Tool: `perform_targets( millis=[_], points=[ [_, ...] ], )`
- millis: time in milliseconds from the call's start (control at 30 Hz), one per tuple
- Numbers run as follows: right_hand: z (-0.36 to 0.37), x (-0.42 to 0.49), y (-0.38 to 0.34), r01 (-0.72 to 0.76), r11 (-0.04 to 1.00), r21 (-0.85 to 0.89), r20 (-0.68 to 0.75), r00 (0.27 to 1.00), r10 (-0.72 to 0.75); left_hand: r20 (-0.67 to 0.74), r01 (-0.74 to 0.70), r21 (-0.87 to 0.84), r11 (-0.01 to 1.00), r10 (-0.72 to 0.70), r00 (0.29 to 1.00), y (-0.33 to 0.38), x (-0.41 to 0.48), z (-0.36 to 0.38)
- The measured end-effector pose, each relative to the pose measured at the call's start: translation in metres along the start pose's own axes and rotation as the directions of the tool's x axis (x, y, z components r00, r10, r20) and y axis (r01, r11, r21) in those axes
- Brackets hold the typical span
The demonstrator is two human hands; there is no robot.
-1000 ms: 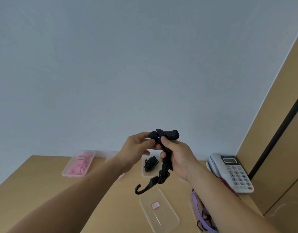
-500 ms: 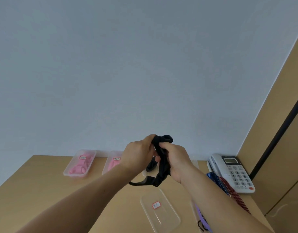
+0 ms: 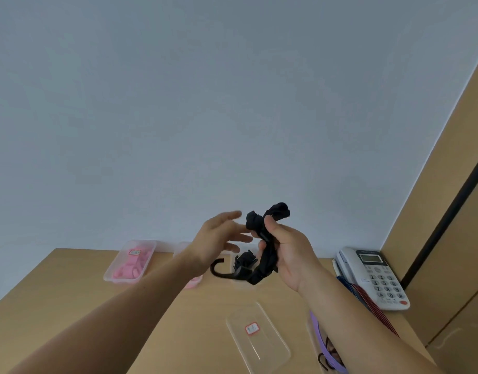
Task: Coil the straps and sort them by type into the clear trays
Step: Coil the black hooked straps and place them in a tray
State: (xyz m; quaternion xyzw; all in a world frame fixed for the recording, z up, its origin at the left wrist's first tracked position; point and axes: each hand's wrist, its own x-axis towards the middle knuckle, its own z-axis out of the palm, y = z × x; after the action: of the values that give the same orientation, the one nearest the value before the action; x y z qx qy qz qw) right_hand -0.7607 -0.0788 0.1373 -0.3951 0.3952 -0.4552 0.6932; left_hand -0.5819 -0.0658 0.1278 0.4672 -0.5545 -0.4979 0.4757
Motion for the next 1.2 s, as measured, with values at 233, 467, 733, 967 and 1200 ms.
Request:
perform_targets(
  millis=[233,467,733,967,1200],
  points=[
    [-0.003,-0.005,0.008,0.111,0.975,-0.195,0.076,0.992,-0.098,0.105,-0.005,0.073,0.997,-0.003,0.995,0.013,-0.004,0.008],
    [-0.005,-0.007,0.002,-0.023,0.915,-0.404,0.014,0.999,0.031,0.053,-0.212,0.309,0.927,0.205,0.977,0.02,-0.007,0.009],
    [-0.003,-0.007,-0.003,-0.137,0.988,-0.075,0.105,0.984,0.144,0.032,-0.348,0.664,0.662,0.44,0.898,0.011,-0.001,0.007],
    [0.01,-0.006,-0.001,-0.11,0.994,0.008,-0.02,0.994,0.11,0.293,-0.491,0.865,0.099,0.695,0.657,-0.005,0.001,0.007],
    [0.014,-0.003,0.004,-0.057,0.998,0.036,-0.119,0.991,0.061,0.169,-0.54,0.779,0.318,0.723,0.67,-0.013,0.005,0.009]
  ],
)
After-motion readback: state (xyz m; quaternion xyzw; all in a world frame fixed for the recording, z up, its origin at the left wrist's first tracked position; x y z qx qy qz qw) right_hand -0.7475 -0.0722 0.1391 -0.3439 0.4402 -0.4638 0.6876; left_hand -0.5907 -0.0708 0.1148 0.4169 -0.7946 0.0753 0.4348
